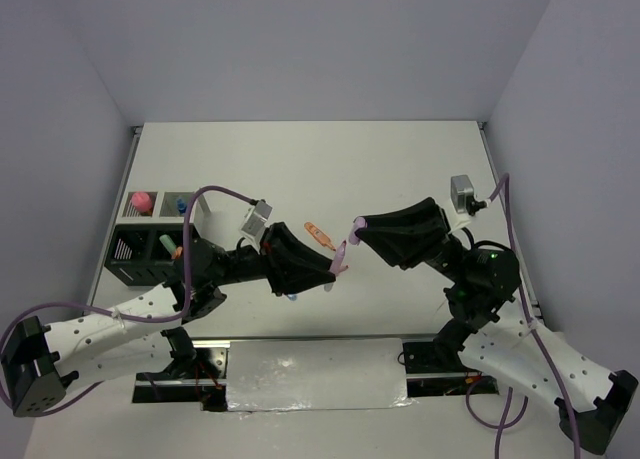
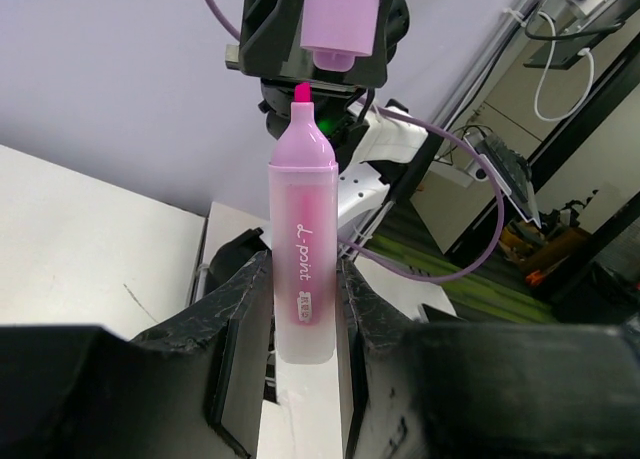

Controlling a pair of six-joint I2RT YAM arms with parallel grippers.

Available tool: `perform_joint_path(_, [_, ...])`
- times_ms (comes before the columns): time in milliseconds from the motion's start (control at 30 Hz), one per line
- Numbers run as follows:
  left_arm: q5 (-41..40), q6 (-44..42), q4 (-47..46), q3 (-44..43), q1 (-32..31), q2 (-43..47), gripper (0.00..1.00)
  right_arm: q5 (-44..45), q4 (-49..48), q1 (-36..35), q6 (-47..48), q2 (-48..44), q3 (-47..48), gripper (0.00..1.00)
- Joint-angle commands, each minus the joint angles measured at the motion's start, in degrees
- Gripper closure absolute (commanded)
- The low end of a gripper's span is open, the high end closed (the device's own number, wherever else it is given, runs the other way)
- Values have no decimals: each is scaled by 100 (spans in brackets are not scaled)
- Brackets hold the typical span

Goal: Sort the stationery into containers
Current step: Close the pen cap on the pen.

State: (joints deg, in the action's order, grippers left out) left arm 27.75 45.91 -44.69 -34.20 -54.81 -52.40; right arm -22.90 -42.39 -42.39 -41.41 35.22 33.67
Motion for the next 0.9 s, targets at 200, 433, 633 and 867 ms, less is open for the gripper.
perform_joint_path(200, [-147,-284,-164,-202,-39,125,100,259,170,-208,221,125,246,100])
perform_joint_path(433, [-279,-425,47,-210,-39,248,100,294,152,-243,256,231,166,100])
perform_joint_path(633, [-402,-530,171,-219,-39,397,100,286,214,-287,274,231,96,100])
perform_joint_path(867, [-419,-583,197,-289,-39,336,100,207,20,-419,133,397,-18,100])
